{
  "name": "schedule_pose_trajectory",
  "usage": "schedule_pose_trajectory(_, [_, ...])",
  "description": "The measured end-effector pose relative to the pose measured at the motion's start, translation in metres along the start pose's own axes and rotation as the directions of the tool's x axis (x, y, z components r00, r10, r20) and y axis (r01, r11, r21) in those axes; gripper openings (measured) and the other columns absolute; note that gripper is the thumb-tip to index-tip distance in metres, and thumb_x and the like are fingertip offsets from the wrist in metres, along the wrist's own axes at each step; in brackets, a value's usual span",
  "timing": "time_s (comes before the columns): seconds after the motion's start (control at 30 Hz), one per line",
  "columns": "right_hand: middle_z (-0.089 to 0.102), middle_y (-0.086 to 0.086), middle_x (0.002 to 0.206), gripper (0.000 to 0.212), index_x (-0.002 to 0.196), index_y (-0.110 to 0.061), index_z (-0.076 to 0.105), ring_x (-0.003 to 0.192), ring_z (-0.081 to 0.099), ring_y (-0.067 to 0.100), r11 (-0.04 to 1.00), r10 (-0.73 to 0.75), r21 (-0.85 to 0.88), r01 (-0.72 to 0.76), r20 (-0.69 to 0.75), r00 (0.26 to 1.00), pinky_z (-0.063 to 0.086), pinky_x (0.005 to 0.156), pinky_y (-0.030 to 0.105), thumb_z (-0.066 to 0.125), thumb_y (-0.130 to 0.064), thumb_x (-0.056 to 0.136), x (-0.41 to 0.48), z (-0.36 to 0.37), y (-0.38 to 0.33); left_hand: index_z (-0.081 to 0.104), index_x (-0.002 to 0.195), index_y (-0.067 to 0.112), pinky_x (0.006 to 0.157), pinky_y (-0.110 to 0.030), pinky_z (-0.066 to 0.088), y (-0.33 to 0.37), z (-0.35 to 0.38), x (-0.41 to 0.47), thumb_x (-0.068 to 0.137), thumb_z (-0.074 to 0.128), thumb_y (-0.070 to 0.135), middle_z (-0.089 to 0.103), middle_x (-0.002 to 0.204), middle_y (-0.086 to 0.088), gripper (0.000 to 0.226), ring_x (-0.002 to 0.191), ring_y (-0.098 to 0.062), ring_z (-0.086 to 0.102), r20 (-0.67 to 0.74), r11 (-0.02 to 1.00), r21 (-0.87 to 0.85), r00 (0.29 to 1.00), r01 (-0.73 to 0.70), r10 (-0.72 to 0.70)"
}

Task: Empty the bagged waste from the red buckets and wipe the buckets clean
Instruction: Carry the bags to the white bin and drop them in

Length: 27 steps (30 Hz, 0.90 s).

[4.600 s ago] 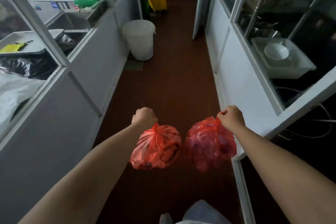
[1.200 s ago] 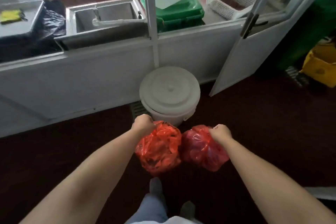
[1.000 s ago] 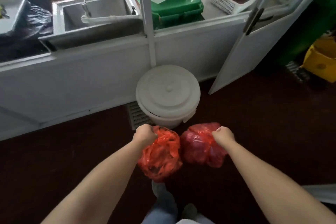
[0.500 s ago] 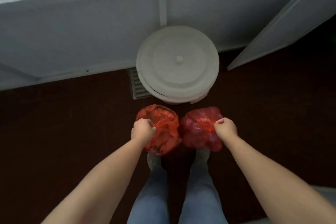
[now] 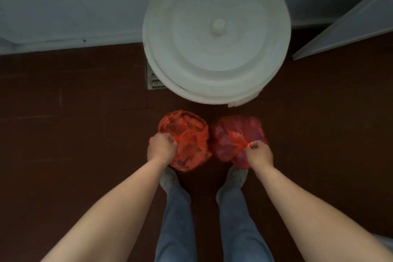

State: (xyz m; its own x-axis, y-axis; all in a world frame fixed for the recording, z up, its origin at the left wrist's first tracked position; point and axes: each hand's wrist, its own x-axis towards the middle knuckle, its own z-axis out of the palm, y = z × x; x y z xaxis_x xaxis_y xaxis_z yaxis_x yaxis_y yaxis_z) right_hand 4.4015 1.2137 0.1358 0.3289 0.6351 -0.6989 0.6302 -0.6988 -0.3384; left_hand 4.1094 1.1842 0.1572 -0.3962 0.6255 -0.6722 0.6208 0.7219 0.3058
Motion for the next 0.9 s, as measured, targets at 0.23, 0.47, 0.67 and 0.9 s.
schedule_pose_trajectory(0.23, [0.065, 0.003, 0.086, 0.02, 0.076, -0.025, 0.059, 0.097, 0.066, 0.031, 0.999, 0.008, -0.032, -0.007, 0.009, 1.0, 0.04, 0.075, 0.025, 0.069, -0.012, 0.086, 0.059, 0.044, 0.032, 0.074, 0.087, 0.011, 0.083, -0.046, 0.056, -0.018, 0.069, 0.048, 0.084, 0.061, 0.019, 0.07, 0.093, -0.01, 0.016, 0.096, -0.034, 0.064, 0.015, 0.999, 0.028, 0.999, -0.033, 0.032])
schedule_pose_trajectory(0.47, [0.062, 0.0, 0.082, 0.012, 0.082, -0.017, 0.064, 0.083, 0.059, 0.019, 0.997, -0.048, -0.058, 0.048, 0.003, 0.999, 0.036, 0.072, 0.023, 0.066, -0.008, 0.089, 0.094, 0.071, 0.051, 0.06, 0.076, 0.017, 0.075, -0.04, 0.053, -0.035, 0.111, 0.081, 0.082, 0.06, 0.02, 0.068, 0.089, -0.011, 0.007, 0.091, -0.035, 0.063, 0.024, 1.0, -0.015, 1.0, -0.011, 0.012])
schedule_pose_trajectory(0.67, [0.072, 0.008, 0.094, 0.016, 0.105, -0.011, 0.067, 0.091, 0.068, 0.026, 0.999, -0.03, -0.037, 0.031, 0.014, 0.999, 0.053, 0.085, 0.031, 0.065, -0.009, 0.088, 0.102, 0.084, 0.055, 0.062, 0.106, 0.022, 0.086, -0.038, 0.055, -0.035, 0.128, 0.093, 0.081, 0.066, 0.028, 0.069, 0.106, -0.009, 0.026, 0.101, -0.031, 0.065, 0.074, 0.998, -0.058, 0.997, 0.038, -0.034])
schedule_pose_trajectory(0.9, [0.066, 0.021, 0.118, 0.049, 0.132, -0.008, 0.056, 0.106, 0.067, 0.037, 0.999, -0.03, -0.043, 0.033, 0.075, 0.997, 0.055, 0.094, 0.05, 0.071, -0.027, 0.09, 0.099, 0.079, 0.046, 0.047, 0.144, 0.025, 0.106, -0.041, 0.046, -0.021, 0.129, 0.092, 0.079, 0.078, 0.042, 0.06, 0.135, -0.006, 0.074, 0.127, -0.028, 0.054, 0.168, 1.0, -0.008, 0.985, -0.029, 0.03])
